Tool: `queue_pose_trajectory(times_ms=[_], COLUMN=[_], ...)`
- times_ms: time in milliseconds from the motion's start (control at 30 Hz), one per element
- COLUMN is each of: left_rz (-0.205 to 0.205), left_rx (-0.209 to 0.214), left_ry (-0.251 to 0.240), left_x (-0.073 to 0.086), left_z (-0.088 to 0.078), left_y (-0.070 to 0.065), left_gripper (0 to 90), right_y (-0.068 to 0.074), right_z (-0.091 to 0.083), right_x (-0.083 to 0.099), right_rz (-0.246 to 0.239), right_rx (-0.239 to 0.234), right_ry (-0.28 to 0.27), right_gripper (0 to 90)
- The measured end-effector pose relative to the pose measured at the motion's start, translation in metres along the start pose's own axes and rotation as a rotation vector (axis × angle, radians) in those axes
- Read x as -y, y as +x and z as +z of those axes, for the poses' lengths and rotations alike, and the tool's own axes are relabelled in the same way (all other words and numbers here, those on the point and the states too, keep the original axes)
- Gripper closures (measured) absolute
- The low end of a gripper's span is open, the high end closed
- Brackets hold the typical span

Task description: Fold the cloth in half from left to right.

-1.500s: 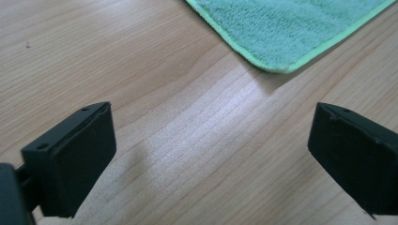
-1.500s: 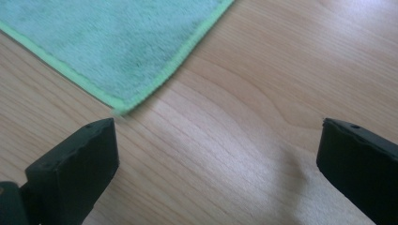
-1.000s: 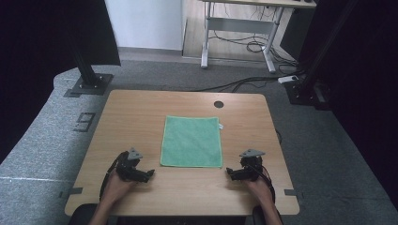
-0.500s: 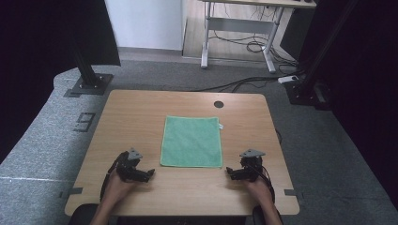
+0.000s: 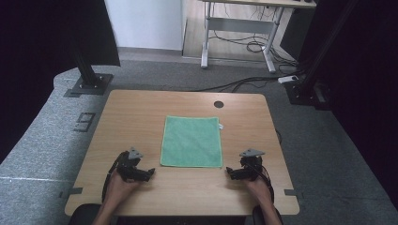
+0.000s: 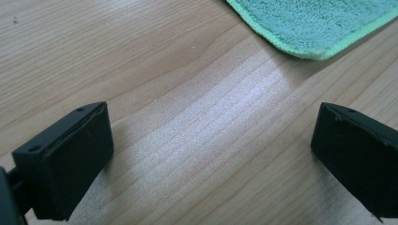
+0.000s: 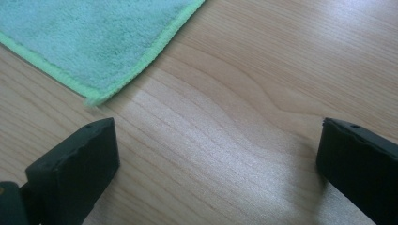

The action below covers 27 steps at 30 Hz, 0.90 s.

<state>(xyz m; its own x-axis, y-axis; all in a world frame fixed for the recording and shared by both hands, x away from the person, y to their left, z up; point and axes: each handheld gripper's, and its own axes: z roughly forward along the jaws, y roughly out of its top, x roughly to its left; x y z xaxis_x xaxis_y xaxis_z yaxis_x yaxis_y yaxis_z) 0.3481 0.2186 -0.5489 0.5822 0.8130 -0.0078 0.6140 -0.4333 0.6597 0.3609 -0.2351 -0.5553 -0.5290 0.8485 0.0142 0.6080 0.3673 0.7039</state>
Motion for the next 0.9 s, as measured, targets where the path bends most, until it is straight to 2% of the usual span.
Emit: queue_pose_trajectory(times_ms=[167,633,900], left_rz=[0.0,0.0,0.0], left_rx=[0.0,0.0,0.0], left_ry=[0.0,0.0,0.0], left_x=[0.0,0.0,0.0], left_z=[0.0,0.0,0.0], left_y=[0.0,0.0,0.0], left_gripper=[0.0,0.0,0.0], right_y=[0.003,0.023,0.042], right_z=[0.0,0.006,0.017], right_x=[-0.005,-0.03,-0.047], right_rz=[0.015,-0.028,-0.063], right_rx=[-0.021,-0.076,-0.114], right_ry=[-0.014,-0.021,-0.018], right_gripper=[0.0,0.4,2.2])
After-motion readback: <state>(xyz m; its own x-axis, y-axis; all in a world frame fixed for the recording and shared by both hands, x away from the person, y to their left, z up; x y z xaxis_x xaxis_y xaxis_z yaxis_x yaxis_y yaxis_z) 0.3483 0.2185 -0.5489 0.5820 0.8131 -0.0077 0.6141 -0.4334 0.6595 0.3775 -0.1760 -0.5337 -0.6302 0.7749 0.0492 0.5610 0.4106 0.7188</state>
